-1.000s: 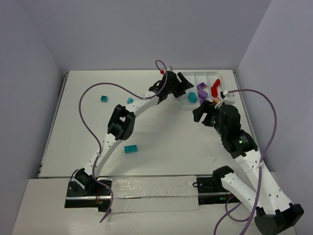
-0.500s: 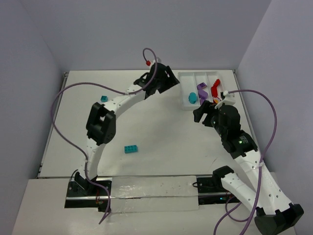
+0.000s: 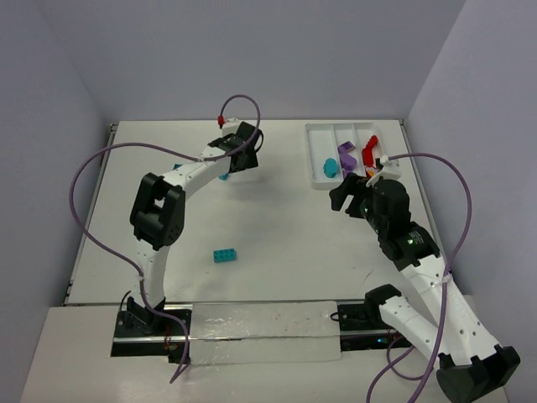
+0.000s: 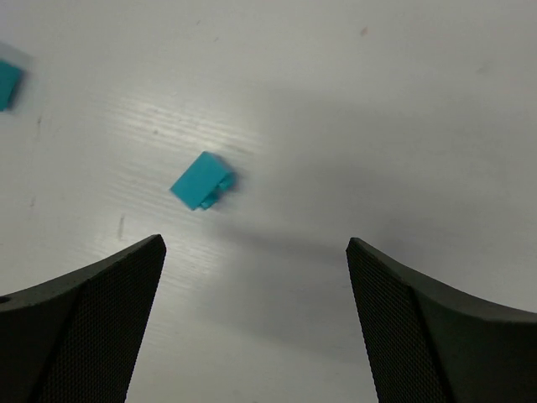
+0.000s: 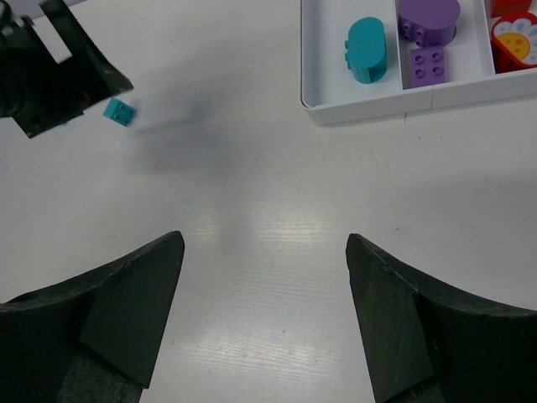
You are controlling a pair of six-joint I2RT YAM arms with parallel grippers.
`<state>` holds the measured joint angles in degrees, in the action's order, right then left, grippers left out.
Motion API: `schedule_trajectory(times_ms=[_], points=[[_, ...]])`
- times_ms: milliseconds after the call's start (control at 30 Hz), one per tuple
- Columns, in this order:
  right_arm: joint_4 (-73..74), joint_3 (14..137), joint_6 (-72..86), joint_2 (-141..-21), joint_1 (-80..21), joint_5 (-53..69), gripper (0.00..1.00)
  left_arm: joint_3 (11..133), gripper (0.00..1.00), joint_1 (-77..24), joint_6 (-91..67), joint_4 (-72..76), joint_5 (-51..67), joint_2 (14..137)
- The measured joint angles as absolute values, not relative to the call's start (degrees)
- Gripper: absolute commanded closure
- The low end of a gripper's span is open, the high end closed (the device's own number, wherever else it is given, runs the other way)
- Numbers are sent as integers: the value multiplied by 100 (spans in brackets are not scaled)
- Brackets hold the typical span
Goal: Sort the legos into containers by color
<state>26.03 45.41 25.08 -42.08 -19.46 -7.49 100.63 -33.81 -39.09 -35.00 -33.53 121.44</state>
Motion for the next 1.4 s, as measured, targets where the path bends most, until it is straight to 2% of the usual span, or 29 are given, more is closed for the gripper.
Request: schedule_trajectory(times_ms=[233,433,567,800,867,1000,1167,1233,1267,1400], points=[[2553,4541,2508,-4320,-1946,-669,15,9654,5,-3232,-3543,-3621,-3621,12193],[2484,4543,2508,-4416,-1946,-615,15,9651,5,-3003,-3289,-3481,-3401,12201],[2484,4543,2508,-4442,-1946,-564,15,9745,12,-2842,-3126,-3329,-3084,12373],[2484,4543,2508,-4447,-1946,-552,15,9756,37,-2709,-2932,-3179,-2518,12653],[2484,4543,2508,-4449,-1946,-550,15,9762,49,-2711,-2908,-3161,-2428,12680],[2484,4543,2508,-4451,-1946,-542,15,9792,80,-2715,-2902,-3113,-2365,12690],[2482,4543,2510,-4493,-1946,-522,15,9817,96,-2727,-2932,-3052,-2335,12676],[2482,4543,2510,-4510,-1946,-517,15,9817,99,-2738,-2936,-3033,-2271,12637],[2480,4543,2510,-4517,-1946,-517,15,9818,98,-2749,-2936,-3026,-2234,12607],[2482,4543,2510,-4525,-1946,-517,15,9858,82,-2813,-2933,-3006,-2108,12484]])
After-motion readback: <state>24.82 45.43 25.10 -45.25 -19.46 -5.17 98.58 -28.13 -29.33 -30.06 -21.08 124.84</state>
